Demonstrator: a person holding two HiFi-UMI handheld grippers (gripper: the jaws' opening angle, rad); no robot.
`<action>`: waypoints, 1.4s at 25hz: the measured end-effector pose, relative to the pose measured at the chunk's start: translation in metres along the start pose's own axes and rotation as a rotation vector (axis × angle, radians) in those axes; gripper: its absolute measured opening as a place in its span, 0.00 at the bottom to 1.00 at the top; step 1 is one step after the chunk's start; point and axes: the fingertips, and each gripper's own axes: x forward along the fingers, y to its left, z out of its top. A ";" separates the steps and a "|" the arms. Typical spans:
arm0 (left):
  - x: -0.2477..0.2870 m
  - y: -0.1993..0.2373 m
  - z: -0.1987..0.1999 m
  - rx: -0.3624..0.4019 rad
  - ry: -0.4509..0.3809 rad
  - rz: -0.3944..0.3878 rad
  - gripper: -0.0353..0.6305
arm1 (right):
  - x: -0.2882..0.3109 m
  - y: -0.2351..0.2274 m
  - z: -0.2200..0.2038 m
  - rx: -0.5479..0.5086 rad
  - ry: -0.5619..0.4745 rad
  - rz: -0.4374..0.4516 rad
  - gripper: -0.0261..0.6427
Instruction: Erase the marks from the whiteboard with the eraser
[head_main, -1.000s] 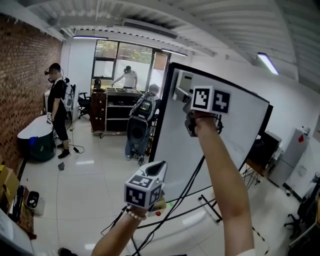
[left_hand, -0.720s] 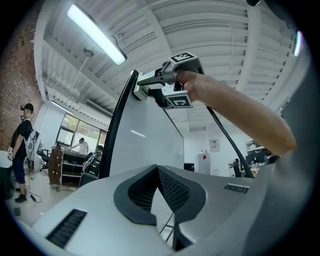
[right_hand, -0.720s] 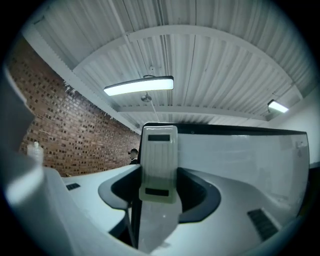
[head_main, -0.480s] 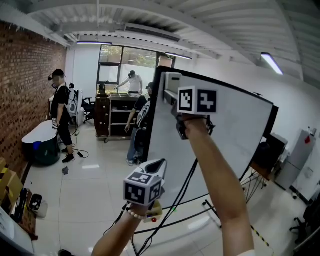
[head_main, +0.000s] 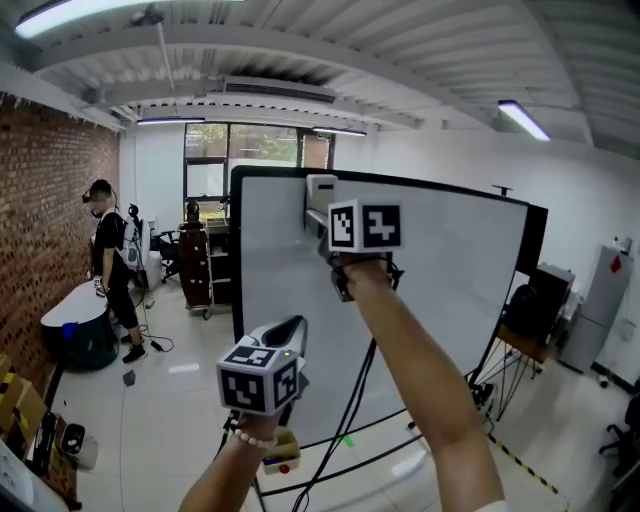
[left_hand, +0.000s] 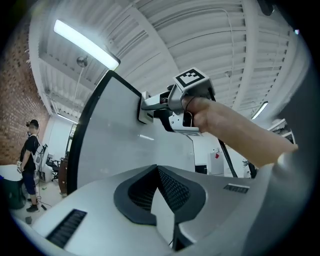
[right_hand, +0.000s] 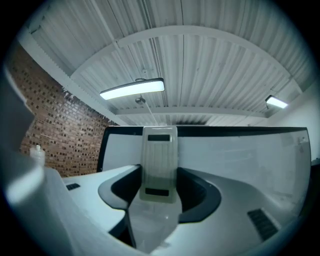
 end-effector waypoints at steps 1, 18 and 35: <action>0.007 -0.009 0.000 -0.005 -0.003 0.004 0.03 | -0.004 -0.013 -0.001 0.001 0.001 0.000 0.41; 0.115 -0.131 -0.030 -0.115 -0.022 0.073 0.03 | -0.049 -0.210 -0.013 0.057 0.012 0.035 0.41; 0.321 -0.212 -0.004 -0.052 -0.110 -0.066 0.03 | -0.063 -0.370 -0.027 0.003 -0.008 0.046 0.42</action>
